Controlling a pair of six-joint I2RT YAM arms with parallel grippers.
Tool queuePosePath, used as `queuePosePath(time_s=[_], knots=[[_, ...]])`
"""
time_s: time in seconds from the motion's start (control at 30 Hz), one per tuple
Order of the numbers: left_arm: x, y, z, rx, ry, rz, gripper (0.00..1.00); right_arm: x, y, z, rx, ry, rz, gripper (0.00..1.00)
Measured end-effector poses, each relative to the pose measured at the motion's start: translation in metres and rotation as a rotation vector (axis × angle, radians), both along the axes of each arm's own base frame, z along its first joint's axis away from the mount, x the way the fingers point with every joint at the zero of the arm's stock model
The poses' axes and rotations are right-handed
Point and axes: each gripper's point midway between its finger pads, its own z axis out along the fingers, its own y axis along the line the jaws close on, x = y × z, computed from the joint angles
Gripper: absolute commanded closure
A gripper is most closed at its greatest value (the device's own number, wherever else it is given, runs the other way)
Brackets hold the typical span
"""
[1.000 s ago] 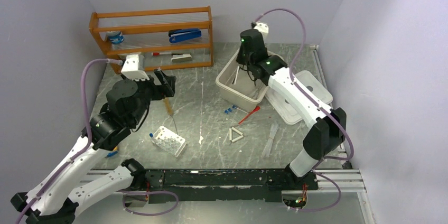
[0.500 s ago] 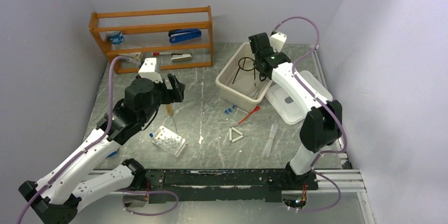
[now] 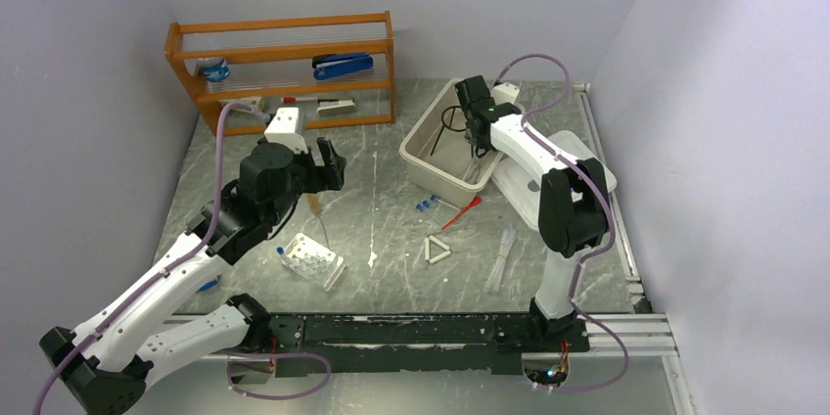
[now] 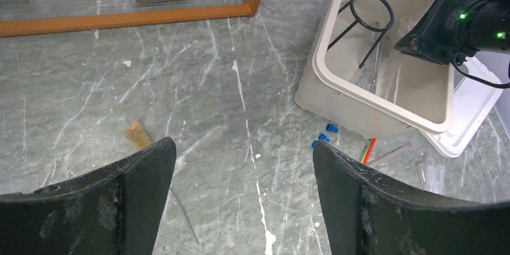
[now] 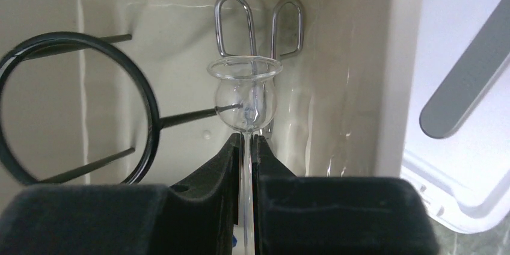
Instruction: Organize the chemistry lab equipment
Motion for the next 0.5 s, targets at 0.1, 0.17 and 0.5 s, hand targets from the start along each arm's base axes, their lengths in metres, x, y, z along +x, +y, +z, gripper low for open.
queuePosePath(time_s=[0.1,0.17,0.5], knots=[[0.001,0.0,0.0,0.007,-0.002,-0.002,0.12,0.002,0.0,-0.015,0.019,0.027,0.001,0.93],[0.001,-0.001,0.0,0.008,-0.003,-0.002,0.12,0.004,0.0,-0.023,0.027,0.039,0.002,0.92],[0.002,-0.001,-0.012,0.027,0.016,-0.004,0.12,-0.002,0.001,-0.053,0.03,0.092,0.01,0.82]])
